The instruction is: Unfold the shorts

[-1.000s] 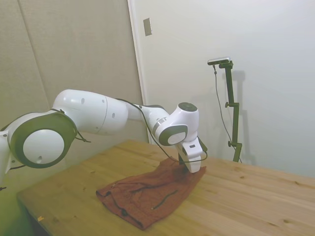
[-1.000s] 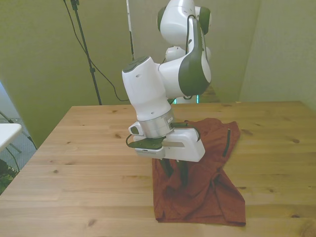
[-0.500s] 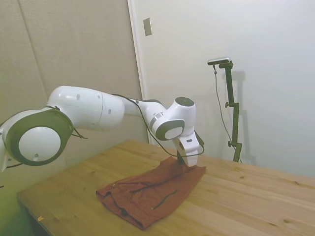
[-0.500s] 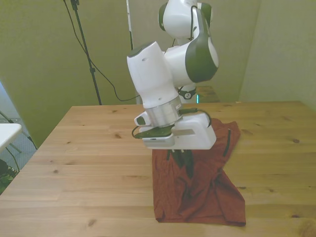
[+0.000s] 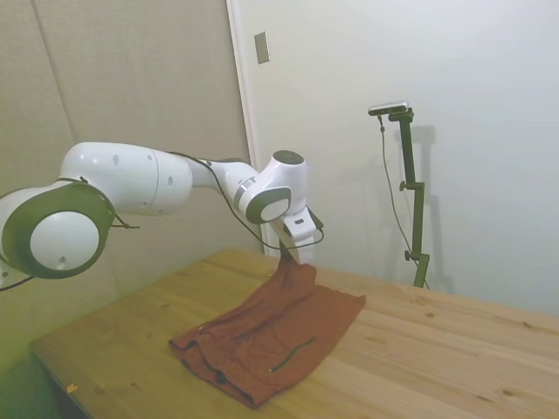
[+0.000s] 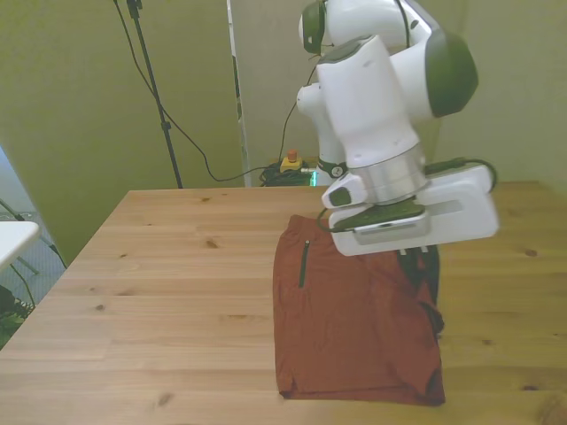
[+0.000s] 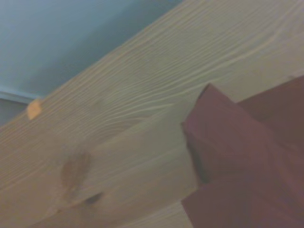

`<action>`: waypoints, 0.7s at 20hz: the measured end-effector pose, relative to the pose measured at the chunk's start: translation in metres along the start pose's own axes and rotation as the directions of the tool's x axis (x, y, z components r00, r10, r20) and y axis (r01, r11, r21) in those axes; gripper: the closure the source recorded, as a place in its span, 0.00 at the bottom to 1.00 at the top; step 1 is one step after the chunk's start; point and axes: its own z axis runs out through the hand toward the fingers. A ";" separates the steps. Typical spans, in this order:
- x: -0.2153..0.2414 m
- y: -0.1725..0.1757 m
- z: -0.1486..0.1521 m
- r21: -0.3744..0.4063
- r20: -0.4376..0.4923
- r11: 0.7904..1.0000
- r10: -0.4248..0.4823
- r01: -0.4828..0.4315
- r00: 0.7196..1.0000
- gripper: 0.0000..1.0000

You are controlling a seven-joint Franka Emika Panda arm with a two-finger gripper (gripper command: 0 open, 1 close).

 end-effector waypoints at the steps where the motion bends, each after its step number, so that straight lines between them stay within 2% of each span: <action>1: -0.006 -0.006 0.006 0.001 0.001 1.000 -0.004 0.004 1.000 1.00; 12: -0.049 -0.057 0.091 -0.026 0.027 0.997 -0.077 0.077 0.997 1.00; 13: -0.054 -0.058 0.098 -0.030 0.033 0.995 -0.090 0.091 0.995 0.00; 14: -0.059 -0.059 0.104 -0.033 0.044 0.994 -0.107 0.108 0.993 0.00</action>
